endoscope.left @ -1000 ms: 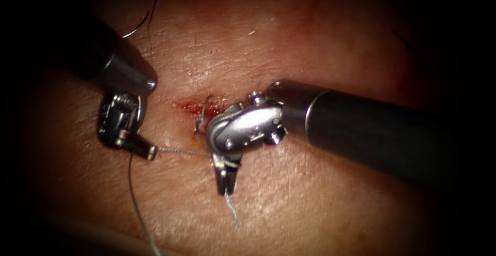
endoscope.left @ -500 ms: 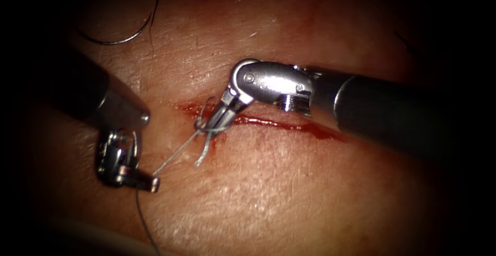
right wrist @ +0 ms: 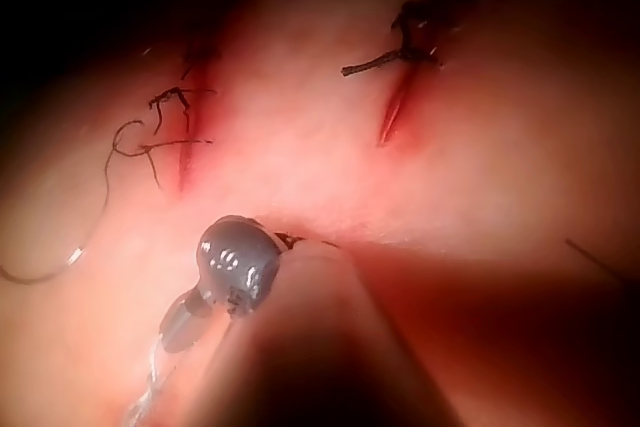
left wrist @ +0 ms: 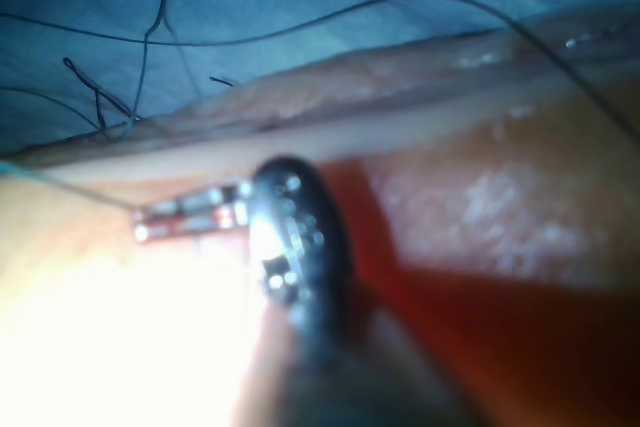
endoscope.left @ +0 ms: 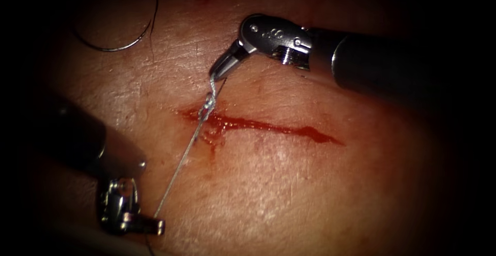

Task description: Wound Closure

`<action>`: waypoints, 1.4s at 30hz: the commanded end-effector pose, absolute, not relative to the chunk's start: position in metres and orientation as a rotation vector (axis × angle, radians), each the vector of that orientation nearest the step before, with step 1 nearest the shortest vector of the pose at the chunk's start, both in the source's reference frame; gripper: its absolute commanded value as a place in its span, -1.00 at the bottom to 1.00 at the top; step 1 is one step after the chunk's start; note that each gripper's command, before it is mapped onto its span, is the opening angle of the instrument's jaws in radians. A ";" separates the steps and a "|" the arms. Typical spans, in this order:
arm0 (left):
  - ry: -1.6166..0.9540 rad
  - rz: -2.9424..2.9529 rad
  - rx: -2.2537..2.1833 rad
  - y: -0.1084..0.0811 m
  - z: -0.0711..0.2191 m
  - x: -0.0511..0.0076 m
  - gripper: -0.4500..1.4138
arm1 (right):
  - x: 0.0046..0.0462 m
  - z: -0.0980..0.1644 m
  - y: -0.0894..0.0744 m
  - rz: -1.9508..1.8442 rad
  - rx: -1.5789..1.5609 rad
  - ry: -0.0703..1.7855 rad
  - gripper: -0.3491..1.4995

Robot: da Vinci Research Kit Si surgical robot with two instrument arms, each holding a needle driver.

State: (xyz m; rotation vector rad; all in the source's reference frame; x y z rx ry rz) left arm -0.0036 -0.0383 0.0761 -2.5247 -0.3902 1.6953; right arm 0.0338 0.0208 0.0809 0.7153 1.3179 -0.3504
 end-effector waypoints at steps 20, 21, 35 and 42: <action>-0.390 1.697 -2.390 -0.048 0.073 -0.0004 -1.00 | 0.0262 0.082 0.024 0.636 0.593 1.320 -1.00; -0.390 1.698 -2.391 -0.048 0.073 -0.0002 -1.00 | 0.0261 0.082 0.024 0.641 0.592 1.321 -1.00; -0.380 1.705 -2.338 -0.047 0.072 0.0020 -1.00 | 0.0262 0.082 0.024 0.650 0.620 1.313 -1.00; -0.319 1.700 -2.384 -0.041 0.067 -0.0007 -1.00 | 0.0220 0.078 0.026 0.684 0.426 1.336 0.67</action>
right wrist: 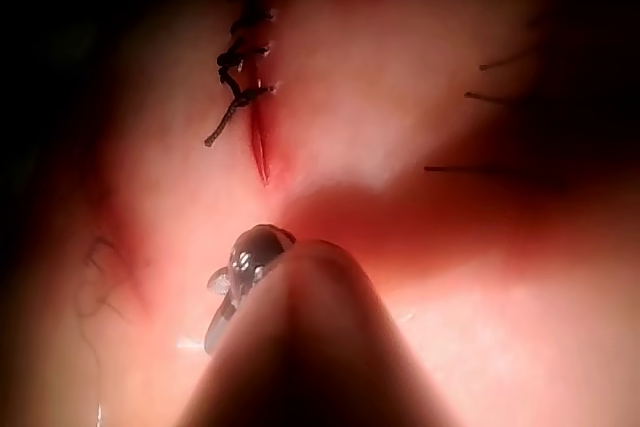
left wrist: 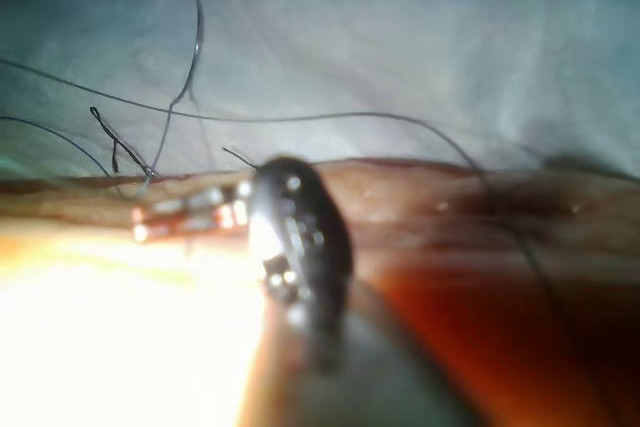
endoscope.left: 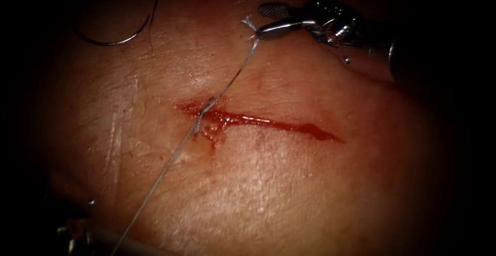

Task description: Wound Closure

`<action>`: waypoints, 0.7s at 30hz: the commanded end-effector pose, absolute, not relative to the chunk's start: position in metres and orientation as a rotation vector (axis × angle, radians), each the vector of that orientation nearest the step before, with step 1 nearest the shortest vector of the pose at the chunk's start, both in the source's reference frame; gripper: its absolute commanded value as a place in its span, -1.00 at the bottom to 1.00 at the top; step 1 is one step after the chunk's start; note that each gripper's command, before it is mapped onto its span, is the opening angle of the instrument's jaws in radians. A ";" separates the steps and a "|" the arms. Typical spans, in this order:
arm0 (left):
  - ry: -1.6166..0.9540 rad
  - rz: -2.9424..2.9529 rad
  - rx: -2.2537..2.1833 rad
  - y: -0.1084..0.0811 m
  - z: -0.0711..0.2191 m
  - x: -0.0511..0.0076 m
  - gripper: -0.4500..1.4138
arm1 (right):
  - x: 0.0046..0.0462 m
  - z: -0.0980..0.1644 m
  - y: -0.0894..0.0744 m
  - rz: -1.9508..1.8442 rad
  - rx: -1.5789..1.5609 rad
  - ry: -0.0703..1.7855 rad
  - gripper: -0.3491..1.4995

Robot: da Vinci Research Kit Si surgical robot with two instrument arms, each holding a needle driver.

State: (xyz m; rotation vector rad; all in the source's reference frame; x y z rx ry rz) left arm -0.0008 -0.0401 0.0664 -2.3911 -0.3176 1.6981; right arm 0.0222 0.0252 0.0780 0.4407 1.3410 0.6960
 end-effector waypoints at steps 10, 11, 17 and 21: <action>-0.242 1.710 -2.360 -0.033 0.059 -0.0012 -1.00 | 0.0141 0.067 0.023 0.758 0.336 1.312 0.96; -0.241 1.716 -2.356 -0.033 0.059 -0.0013 -1.00 | 0.0143 0.066 0.022 0.754 0.349 1.317 0.96; -0.230 1.791 -2.314 -0.029 0.057 -0.0038 -1.00 | 0.0206 0.057 0.013 0.719 0.314 1.432 0.94; -0.235 1.820 -2.327 -0.029 0.059 -0.0066 -1.00 | 0.0256 0.053 0.010 0.679 0.231 1.491 0.82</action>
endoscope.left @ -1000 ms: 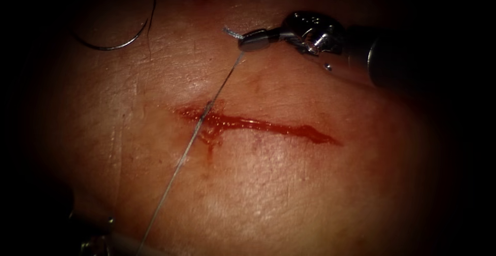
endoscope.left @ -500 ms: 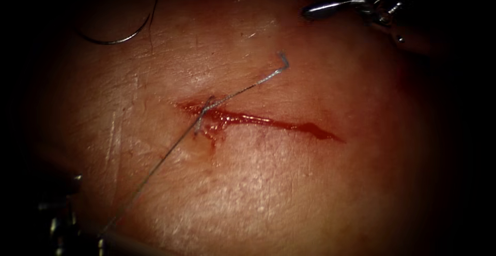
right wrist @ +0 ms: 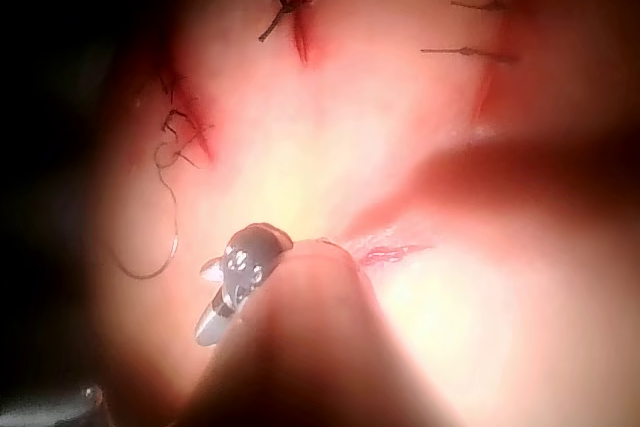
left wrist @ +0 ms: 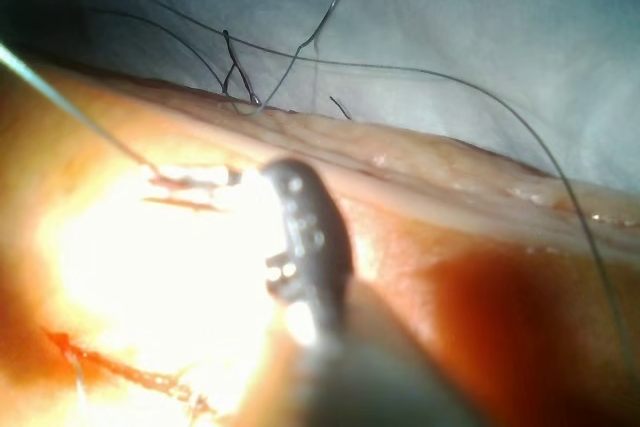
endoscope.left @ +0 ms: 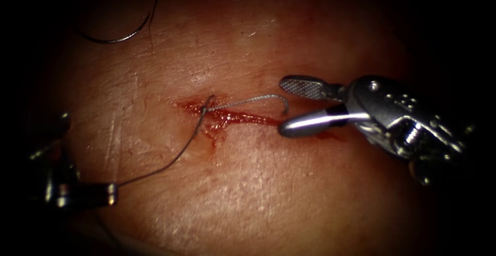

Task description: Wound Closure

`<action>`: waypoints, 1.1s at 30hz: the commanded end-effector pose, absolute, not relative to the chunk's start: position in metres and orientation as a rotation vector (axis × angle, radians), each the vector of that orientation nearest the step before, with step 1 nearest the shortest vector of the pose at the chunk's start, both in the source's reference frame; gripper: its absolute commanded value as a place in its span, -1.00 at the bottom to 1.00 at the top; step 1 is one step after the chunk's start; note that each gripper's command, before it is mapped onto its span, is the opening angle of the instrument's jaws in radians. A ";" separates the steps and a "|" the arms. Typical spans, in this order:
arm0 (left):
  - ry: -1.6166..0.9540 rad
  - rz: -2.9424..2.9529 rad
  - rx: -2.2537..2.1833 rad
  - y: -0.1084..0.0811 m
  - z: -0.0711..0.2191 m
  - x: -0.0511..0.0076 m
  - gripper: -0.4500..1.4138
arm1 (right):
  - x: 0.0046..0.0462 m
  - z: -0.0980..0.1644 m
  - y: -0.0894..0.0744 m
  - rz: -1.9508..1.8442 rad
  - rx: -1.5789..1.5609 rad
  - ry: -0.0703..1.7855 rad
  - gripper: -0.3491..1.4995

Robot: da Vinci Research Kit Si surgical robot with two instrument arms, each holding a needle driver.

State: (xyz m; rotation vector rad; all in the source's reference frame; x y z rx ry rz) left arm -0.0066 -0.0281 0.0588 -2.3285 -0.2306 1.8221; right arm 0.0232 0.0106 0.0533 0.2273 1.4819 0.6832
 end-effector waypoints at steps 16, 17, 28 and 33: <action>-0.381 1.870 -2.364 -0.026 0.062 -0.0115 -1.00 | 0.0380 0.064 0.007 0.733 -0.035 1.404 0.76; -0.384 1.866 -2.365 -0.026 0.062 -0.0115 -1.00 | 0.0383 0.065 0.006 0.726 -0.034 1.407 0.76; -0.384 1.786 -2.409 -0.020 0.064 -0.0141 -1.00 | 0.0395 0.066 0.002 0.642 0.022 1.447 0.71; -0.400 1.779 -2.406 -0.017 0.067 -0.0155 -1.00 | 0.0392 0.066 0.002 0.637 0.024 1.469 0.69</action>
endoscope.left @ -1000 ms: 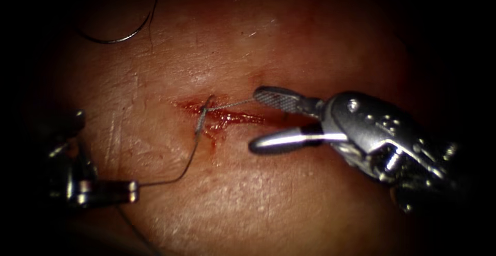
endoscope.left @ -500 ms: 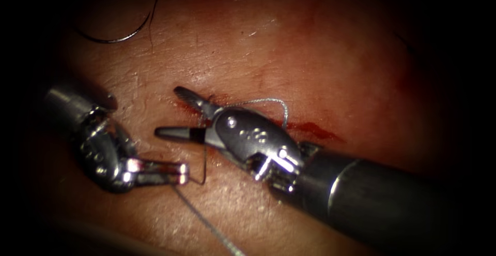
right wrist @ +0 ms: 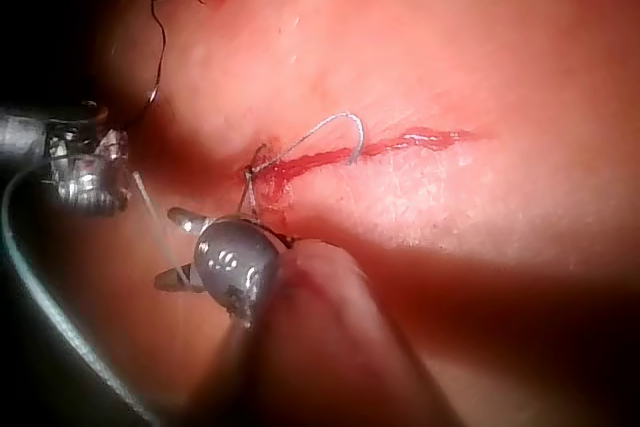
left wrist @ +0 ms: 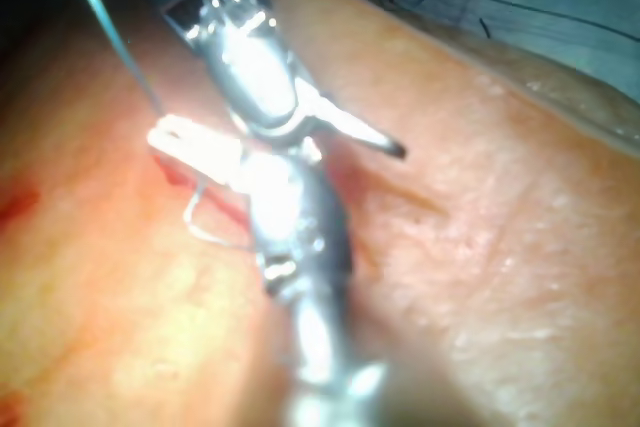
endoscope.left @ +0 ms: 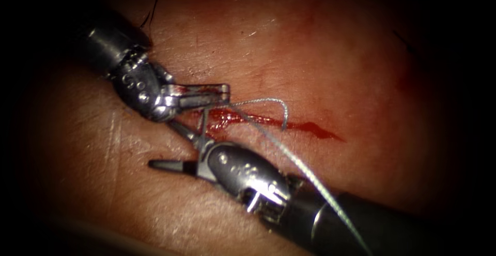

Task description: Wound Closure

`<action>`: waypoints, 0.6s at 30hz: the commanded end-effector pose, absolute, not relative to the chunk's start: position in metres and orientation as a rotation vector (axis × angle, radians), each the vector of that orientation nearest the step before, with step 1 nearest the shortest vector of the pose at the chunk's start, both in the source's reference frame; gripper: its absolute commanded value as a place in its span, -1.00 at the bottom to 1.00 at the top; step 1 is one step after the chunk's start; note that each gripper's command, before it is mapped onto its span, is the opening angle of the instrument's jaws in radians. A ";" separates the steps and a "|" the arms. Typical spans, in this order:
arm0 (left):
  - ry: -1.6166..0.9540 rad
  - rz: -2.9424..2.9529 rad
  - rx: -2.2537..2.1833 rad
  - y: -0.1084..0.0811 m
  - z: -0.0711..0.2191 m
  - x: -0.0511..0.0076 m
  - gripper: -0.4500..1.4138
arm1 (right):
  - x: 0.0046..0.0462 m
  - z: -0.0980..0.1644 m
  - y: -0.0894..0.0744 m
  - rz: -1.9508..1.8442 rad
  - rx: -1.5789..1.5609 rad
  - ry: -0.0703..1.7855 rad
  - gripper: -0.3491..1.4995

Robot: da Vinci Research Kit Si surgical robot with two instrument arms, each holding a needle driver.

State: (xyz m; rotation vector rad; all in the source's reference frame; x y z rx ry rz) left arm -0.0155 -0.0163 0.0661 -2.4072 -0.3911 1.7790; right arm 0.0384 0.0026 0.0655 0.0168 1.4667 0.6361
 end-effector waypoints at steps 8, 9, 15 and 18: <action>-0.447 1.791 -2.389 -0.016 0.073 -0.0173 -1.00 | 0.0377 0.065 0.001 0.672 -0.017 1.556 0.65; -0.449 1.795 -2.387 -0.016 0.073 -0.0174 -1.00 | 0.0377 0.065 0.000 0.676 -0.025 1.572 0.65; -0.494 1.800 -2.383 -0.017 0.077 -0.0171 -1.00 | 0.0372 0.065 0.000 0.820 -0.009 1.790 0.65; -0.480 1.807 -2.386 -0.017 0.078 -0.0164 -1.00 | 0.0368 0.065 0.000 0.890 -0.003 1.860 0.65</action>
